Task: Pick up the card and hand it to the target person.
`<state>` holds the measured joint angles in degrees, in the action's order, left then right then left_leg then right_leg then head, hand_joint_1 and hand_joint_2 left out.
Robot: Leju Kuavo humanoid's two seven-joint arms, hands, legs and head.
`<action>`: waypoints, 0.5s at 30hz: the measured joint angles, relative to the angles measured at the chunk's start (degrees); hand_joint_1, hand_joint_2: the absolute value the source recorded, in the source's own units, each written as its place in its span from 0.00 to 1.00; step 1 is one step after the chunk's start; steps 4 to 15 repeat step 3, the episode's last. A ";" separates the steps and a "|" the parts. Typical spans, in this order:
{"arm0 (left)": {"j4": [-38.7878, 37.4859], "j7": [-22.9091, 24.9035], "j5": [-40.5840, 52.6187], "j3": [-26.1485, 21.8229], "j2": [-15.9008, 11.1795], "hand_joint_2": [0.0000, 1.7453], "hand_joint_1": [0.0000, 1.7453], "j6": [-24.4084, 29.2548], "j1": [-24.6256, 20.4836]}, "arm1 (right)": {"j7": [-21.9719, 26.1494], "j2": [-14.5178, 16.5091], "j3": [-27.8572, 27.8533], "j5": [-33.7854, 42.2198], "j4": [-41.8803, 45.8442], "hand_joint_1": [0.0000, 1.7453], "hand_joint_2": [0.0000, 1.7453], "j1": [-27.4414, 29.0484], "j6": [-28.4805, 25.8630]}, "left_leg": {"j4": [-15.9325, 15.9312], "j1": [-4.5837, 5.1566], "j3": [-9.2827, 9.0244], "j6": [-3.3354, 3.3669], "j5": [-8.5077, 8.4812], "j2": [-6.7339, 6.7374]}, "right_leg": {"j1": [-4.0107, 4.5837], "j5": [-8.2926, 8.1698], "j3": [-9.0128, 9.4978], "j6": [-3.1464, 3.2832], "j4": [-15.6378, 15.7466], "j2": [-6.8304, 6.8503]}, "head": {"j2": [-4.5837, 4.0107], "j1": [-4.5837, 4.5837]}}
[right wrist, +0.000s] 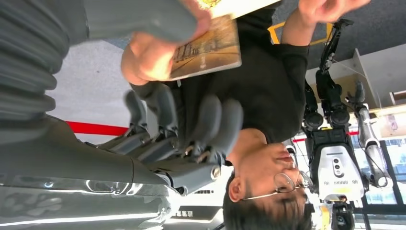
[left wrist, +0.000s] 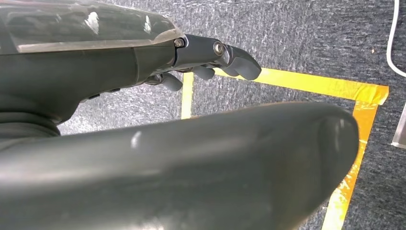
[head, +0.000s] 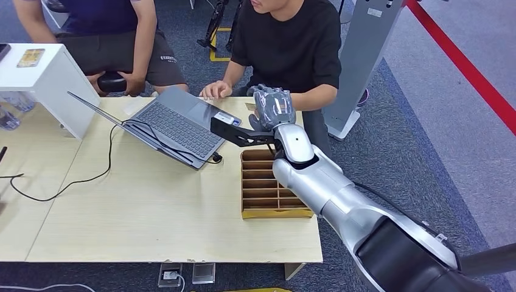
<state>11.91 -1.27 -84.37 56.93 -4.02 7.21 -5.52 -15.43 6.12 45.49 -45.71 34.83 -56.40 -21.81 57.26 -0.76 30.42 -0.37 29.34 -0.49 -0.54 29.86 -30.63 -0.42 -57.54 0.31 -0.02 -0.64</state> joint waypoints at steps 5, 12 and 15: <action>0.00 -0.10 -0.17 -0.01 0.00 0.00 0.00 0.00 0.02 | 0.01 0.16 0.30 0.28 -0.39 0.00 1.00 -0.11 -0.13 | 0.00 0.00 0.00 0.00 0.00 0.01 | 0.00 0.00 0.00 0.00 0.00 0.00 | 0.01 -0.01; 0.00 -0.10 -0.17 -0.01 0.00 0.00 0.00 0.00 0.02 | 0.01 0.16 0.30 0.28 -0.39 0.00 1.00 -0.11 -0.13 | 0.00 0.00 0.00 0.00 0.00 0.01 | 0.00 0.00 0.00 0.00 0.00 0.00 | 0.01 -0.01; 0.00 -0.10 -0.17 -0.01 0.00 0.00 0.00 0.00 0.02 | 0.01 0.16 0.30 0.28 -0.39 0.00 1.00 -0.11 -0.13 | 0.00 0.00 0.00 0.00 0.00 0.01 | 0.00 0.00 0.00 0.00 0.00 0.00 | 0.01 -0.01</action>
